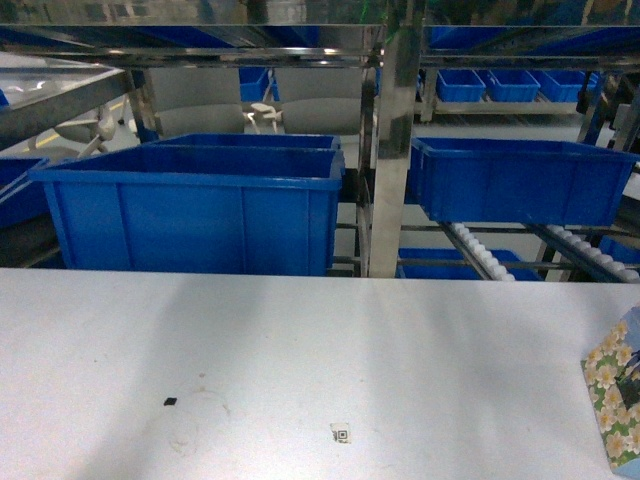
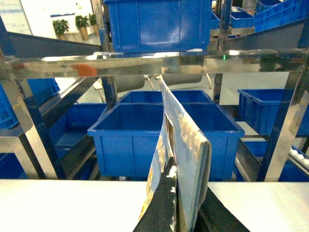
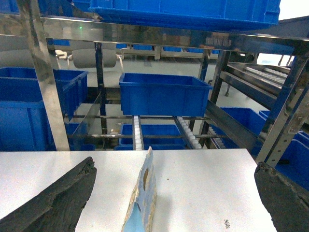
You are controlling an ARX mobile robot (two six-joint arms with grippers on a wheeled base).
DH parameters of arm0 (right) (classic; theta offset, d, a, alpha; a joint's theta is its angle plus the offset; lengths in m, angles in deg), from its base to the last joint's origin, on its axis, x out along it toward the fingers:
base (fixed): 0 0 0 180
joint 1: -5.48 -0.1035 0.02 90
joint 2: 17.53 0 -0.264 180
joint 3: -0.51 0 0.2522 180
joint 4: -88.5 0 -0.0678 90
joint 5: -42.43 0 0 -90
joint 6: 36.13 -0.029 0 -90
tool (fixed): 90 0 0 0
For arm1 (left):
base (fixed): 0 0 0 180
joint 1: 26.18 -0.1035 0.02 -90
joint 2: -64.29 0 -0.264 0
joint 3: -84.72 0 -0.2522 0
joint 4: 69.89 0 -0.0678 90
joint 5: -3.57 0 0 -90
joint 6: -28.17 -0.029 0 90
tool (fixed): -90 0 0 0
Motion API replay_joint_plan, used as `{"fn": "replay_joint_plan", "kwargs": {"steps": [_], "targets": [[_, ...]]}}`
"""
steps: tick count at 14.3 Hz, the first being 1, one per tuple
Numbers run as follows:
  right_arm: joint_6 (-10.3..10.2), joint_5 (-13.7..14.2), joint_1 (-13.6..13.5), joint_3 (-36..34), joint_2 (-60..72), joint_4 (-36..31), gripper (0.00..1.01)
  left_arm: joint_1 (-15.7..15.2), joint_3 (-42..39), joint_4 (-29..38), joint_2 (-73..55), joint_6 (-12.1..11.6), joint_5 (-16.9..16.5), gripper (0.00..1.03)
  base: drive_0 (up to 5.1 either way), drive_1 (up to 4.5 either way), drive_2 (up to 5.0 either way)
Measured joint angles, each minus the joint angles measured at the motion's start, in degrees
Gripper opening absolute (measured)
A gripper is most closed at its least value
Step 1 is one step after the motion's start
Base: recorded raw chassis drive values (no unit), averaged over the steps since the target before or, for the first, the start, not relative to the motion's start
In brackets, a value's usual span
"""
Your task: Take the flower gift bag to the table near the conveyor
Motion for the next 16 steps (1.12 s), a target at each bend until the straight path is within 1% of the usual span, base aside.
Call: {"fn": "replay_joint_plan", "kwargs": {"steps": [1, 2, 3, 5, 7, 8, 9, 11, 13, 14, 16], "targets": [[0.0, 0.0, 0.0, 0.0, 0.0, 0.0, 0.98, 2.1, -0.6, 0.3, -0.7, 0.1, 2.4, 0.02, 0.0, 0.00, 0.0], [0.0, 0.0, 0.0, 0.0, 0.0, 0.0, 0.98, 5.5, -0.6, 2.1, -2.9, 0.1, 6.1, 0.02, 0.0, 0.00, 0.0], [0.0, 0.0, 0.0, 0.0, 0.0, 0.0, 0.98, 8.5, -0.6, 3.2, -5.6, 0.1, 9.1, 0.02, 0.0, 0.00, 0.0], [0.0, 0.0, 0.0, 0.0, 0.0, 0.0, 0.98, 13.2, 1.2, 6.3, -13.5, 0.2, 14.4, 0.02, 0.0, 0.00, 0.0], [0.0, 0.0, 0.0, 0.0, 0.0, 0.0, 0.98, 16.8, 4.5, 10.2, -20.5, 0.3, 18.9, 0.02, 0.0, 0.00, 0.0], [0.0, 0.0, 0.0, 0.0, 0.0, 0.0, 0.98, 18.0, 5.7, 11.7, -24.0, 0.3, 20.3, 0.02, 0.0, 0.00, 0.0], [0.0, 0.0, 0.0, 0.0, 0.0, 0.0, 0.98, 18.2, 6.0, 13.9, -27.5, 0.3, 20.7, 0.02, 0.0, 0.00, 0.0], [0.0, 0.0, 0.0, 0.0, 0.0, 0.0, 0.98, 16.6, 6.1, 17.7, -33.5, 0.9, 21.8, 0.02, 0.0, 0.00, 0.0], [0.0, 0.0, 0.0, 0.0, 0.0, 0.0, 0.98, 16.3, 6.7, 21.2, -39.1, 1.7, 23.2, 0.02, 0.0, 0.00, 0.0], [0.0, 0.0, 0.0, 0.0, 0.0, 0.0, 0.98, 16.2, 6.7, 23.4, -41.5, 1.7, 23.2, 0.02, 0.0, 0.00, 0.0], [0.0, 0.0, 0.0, 0.0, 0.0, 0.0, 0.98, 15.9, 7.0, 25.9, -45.4, 2.3, 23.1, 0.02, 0.0, 0.00, 0.0]]}}
